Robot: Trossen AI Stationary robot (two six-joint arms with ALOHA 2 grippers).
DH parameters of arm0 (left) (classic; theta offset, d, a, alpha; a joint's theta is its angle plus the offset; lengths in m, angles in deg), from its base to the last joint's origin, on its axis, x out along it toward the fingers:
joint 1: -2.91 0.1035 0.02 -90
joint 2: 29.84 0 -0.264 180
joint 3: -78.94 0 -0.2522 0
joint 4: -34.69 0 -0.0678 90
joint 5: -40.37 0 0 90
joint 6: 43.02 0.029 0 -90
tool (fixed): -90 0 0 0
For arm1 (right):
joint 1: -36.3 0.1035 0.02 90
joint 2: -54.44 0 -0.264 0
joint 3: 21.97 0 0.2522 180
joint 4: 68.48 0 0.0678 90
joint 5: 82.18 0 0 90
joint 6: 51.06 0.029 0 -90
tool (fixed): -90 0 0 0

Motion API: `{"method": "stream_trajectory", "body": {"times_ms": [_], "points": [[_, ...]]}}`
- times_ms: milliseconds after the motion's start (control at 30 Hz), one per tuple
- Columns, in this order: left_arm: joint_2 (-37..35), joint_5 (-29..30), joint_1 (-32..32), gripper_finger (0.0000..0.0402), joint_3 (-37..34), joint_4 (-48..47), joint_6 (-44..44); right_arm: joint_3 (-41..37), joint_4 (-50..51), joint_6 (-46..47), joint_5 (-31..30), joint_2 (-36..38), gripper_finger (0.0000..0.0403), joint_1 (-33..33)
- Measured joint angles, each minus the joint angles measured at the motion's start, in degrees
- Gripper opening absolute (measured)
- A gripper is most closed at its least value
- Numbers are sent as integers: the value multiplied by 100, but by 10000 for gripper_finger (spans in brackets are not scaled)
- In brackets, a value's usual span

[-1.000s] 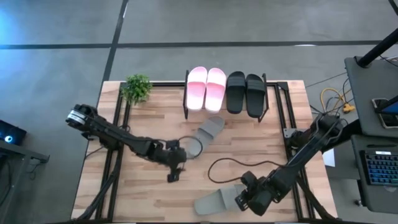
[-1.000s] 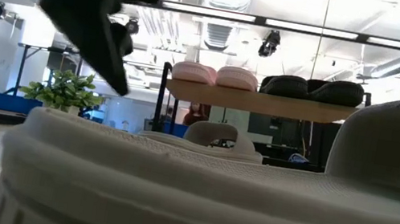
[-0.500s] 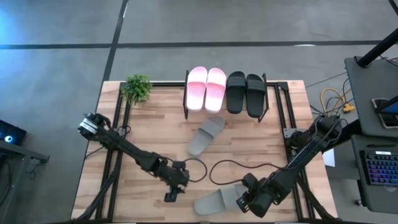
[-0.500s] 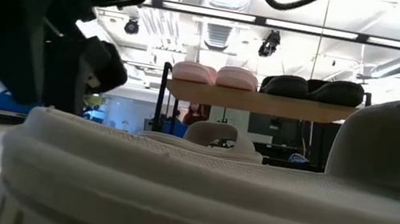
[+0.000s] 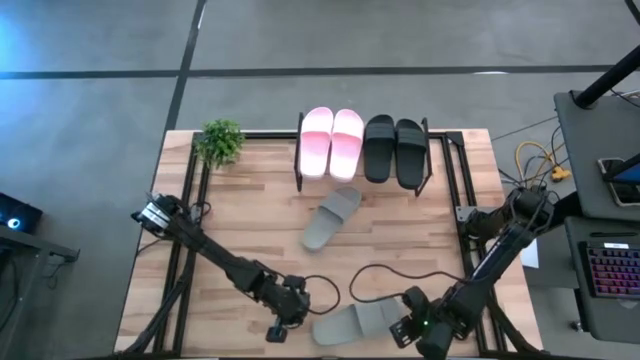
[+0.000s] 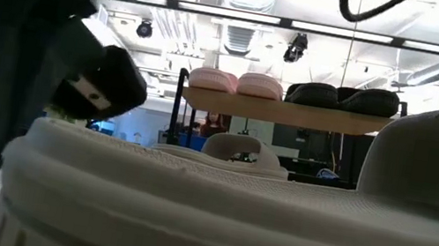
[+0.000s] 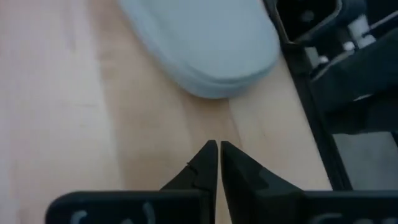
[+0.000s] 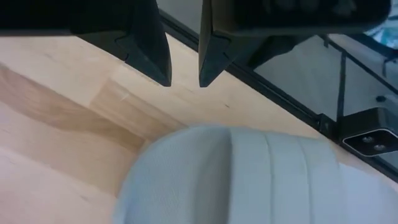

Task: Pick and place slides into the shelf
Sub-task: Move the bottom gray slide toward the shelf

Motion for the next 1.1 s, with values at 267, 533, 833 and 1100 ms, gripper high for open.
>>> {"method": "stream_trajectory", "body": {"times_ms": [267,533,833,1100], "points": [[286,-71,-166,5,-2,867,6,-23,-350,88,-3,0,68,7],[757,74,-147,5,294,1207,262,-23,-1276,70,-1,-367,68,-4],[1151,138,-73,5,753,1189,321,162,-1927,10,-38,-1160,68,-44],[1214,285,182,5,966,1213,734,191,-709,-78,-602,-1252,68,-415]]}}
